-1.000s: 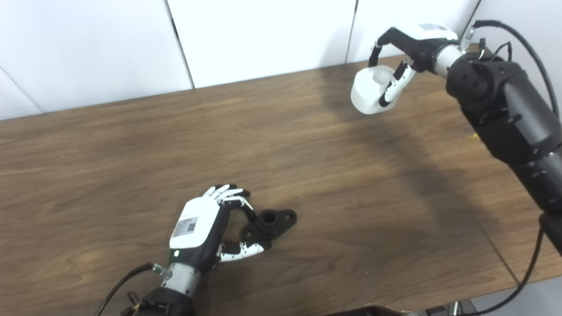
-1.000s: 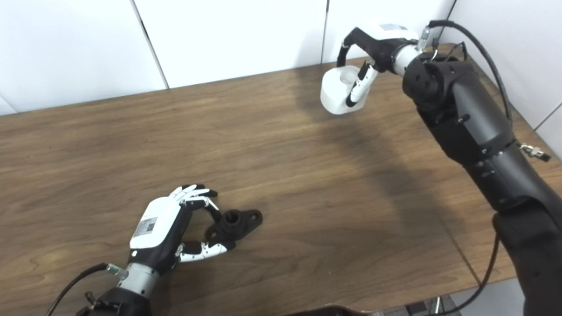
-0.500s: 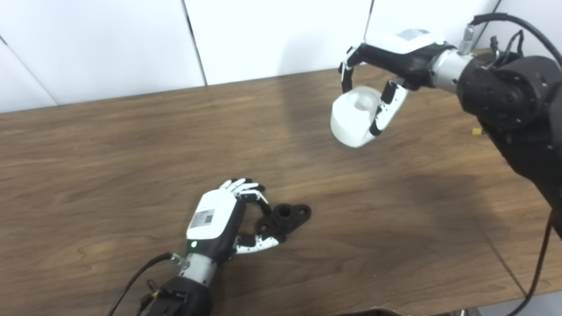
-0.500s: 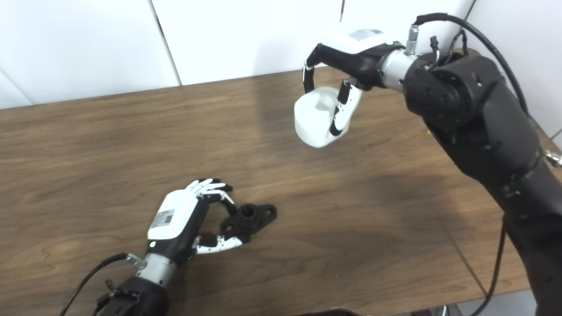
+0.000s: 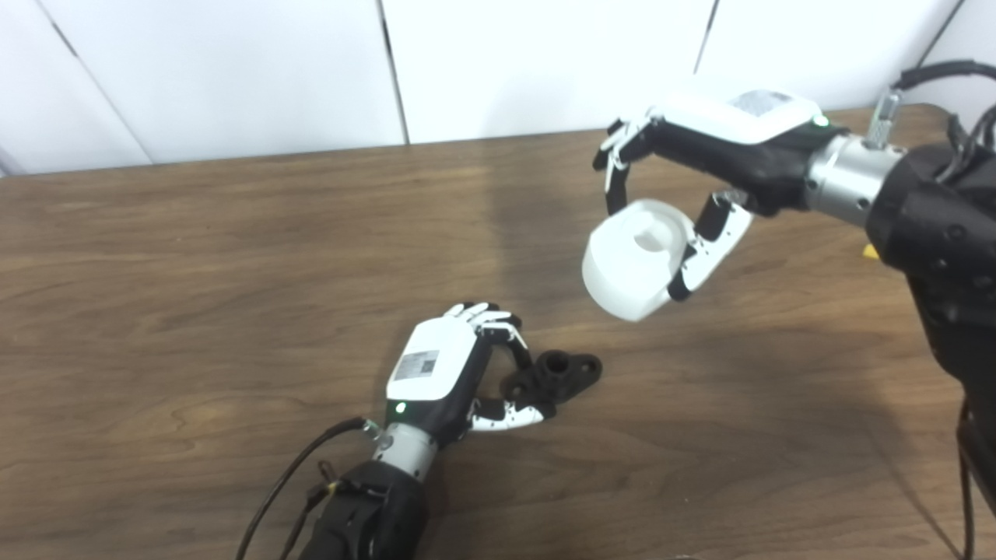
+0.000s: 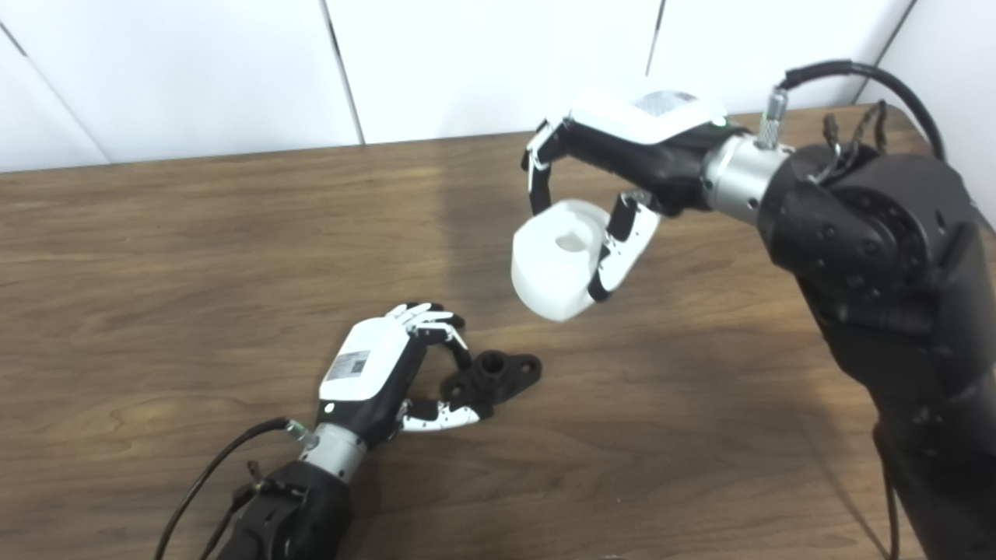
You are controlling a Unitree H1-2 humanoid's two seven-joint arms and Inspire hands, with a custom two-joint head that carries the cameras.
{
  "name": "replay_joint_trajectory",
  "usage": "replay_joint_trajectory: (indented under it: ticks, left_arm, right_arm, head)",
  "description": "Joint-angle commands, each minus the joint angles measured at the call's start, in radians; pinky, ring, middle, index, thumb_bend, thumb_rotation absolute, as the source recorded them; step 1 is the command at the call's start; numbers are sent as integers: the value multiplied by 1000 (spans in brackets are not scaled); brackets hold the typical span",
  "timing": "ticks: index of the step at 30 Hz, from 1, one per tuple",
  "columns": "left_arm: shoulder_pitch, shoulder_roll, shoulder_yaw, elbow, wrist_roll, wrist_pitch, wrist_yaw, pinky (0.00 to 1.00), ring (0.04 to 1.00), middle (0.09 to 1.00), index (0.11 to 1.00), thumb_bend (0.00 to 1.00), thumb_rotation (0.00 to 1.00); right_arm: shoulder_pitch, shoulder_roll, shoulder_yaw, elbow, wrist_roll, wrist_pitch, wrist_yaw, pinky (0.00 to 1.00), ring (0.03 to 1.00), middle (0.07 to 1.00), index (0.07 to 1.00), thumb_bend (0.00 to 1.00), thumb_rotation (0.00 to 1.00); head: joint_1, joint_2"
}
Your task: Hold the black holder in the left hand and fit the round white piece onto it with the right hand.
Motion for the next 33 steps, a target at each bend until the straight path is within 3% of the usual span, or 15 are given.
replay_joint_trajectory:
  ticks: [1,6,16,33]
  left_arm:
    - [-4,-13,-25,38,21,22,-49,911,872,791,487,518,59]
    - [-13,-19,-35,40,25,38,-52,909,873,791,487,518,59]
    - [-19,-23,-42,39,29,55,-54,915,873,788,486,519,59]
    - [-20,-21,-49,27,26,66,-58,915,874,787,486,519,60]
  right_arm:
    - [-31,7,-19,-27,-1,7,-6,859,905,805,483,524,134]
    - [-9,32,-9,-35,7,6,-21,833,910,803,482,524,134]
    - [35,61,38,-26,-9,4,-21,892,918,811,483,524,134]
    - [73,61,108,30,-19,-63,-98,934,916,804,483,524,138]
  head:
    - [4,6]
    - [18,20]
    - [19,22]
    - [8,42]
